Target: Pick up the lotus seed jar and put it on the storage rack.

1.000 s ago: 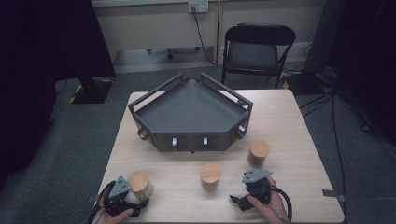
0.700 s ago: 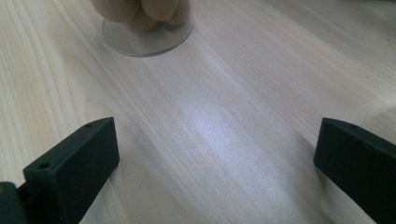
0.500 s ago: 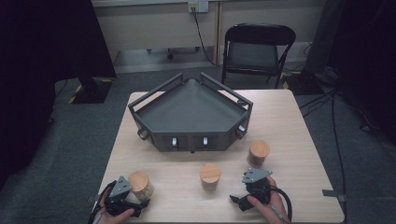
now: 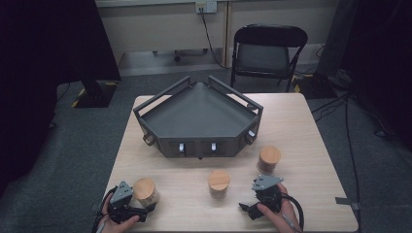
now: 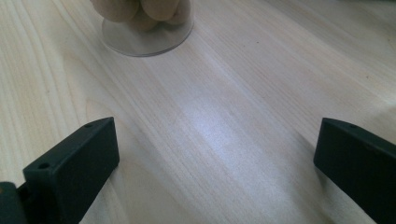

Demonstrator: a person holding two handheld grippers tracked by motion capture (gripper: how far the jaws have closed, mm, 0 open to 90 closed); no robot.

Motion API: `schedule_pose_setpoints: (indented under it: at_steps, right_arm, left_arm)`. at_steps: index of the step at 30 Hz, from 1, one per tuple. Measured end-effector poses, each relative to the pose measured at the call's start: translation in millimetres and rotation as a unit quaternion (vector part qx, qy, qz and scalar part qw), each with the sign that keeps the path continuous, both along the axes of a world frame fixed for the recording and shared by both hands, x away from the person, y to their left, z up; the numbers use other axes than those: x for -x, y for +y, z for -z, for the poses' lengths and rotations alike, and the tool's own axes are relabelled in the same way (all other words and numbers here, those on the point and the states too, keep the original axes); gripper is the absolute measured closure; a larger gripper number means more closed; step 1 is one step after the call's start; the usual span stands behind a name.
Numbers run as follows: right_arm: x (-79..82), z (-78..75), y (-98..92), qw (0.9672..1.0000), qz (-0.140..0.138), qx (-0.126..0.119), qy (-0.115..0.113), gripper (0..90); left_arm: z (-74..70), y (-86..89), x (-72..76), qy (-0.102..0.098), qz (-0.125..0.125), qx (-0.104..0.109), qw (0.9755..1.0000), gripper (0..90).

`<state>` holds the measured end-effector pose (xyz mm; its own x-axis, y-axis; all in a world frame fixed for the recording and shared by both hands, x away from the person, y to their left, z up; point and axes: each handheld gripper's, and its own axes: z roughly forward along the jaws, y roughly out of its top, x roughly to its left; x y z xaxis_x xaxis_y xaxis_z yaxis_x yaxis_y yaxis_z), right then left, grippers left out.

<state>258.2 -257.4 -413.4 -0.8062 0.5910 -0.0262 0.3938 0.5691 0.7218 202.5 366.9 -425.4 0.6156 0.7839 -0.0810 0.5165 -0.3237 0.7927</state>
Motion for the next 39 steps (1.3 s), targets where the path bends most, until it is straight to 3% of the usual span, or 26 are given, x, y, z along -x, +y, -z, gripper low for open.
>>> schedule_pose_setpoints:
  at_steps: [39]
  right_arm:
    - [0.0, 0.0, 0.0, 1.0000, 0.000, 0.000, 0.000, 0.0]
  left_arm:
    - [4.7, -7.0, 3.8, -0.028, -0.007, 0.008, 0.9996, 20.9]
